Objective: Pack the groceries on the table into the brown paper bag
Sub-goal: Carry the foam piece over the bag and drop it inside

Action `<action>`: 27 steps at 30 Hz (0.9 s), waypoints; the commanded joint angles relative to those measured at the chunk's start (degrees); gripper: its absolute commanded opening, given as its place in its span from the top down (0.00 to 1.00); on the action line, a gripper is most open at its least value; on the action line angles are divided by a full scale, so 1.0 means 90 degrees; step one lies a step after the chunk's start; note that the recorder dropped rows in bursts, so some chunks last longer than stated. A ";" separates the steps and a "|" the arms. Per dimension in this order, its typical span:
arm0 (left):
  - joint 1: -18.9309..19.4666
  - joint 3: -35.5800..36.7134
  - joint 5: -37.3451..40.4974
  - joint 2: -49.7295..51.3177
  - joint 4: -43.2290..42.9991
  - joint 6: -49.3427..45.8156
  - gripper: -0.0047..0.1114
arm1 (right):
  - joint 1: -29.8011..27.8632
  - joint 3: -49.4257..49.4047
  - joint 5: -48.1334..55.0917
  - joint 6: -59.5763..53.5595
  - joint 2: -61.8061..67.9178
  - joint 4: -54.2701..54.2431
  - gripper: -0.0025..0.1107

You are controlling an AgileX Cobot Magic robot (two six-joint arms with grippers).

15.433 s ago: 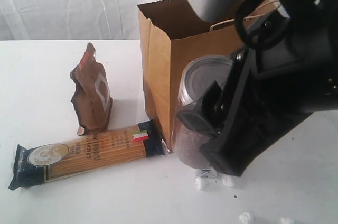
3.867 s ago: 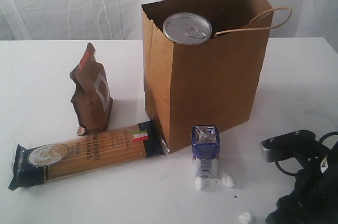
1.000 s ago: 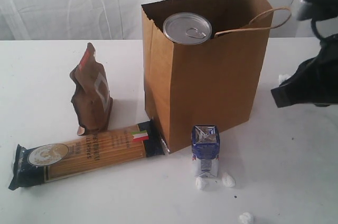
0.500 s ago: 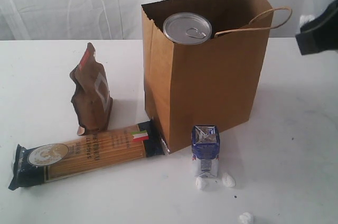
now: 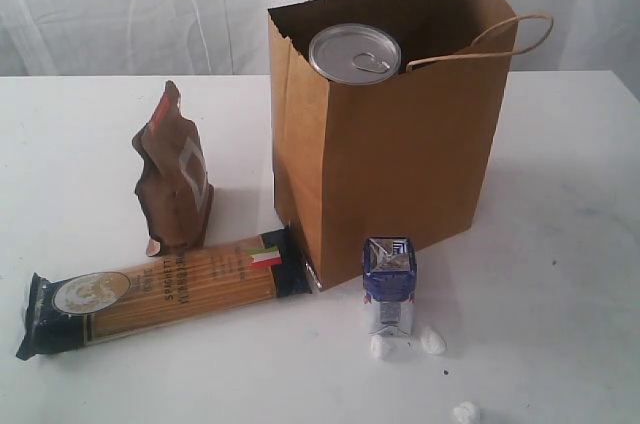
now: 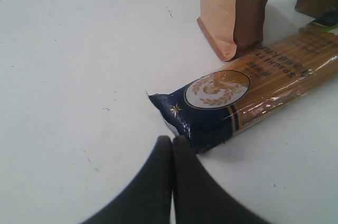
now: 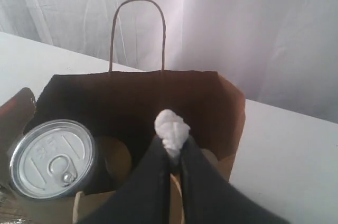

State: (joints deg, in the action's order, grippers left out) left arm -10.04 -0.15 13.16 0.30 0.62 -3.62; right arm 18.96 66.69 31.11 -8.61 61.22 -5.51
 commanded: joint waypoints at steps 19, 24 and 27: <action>0.0028 0.0016 0.0019 -0.0034 0.0015 0.0011 0.96 | 0.0308 0.0454 -0.0588 -0.0186 0.1752 -0.0047 0.93; 0.0028 0.0016 0.0019 -0.0034 0.0015 0.0011 0.96 | 0.0308 0.0454 -0.0688 -0.0186 0.1813 -0.0047 0.70; 0.0028 0.0016 0.0019 -0.0034 0.0015 0.0011 0.96 | 0.0308 0.0454 -0.0932 -0.0186 0.1813 -0.0047 0.47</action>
State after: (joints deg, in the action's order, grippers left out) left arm -10.04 -0.15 13.16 0.30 0.62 -3.62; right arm 21.66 70.22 25.03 -9.56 77.51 -5.95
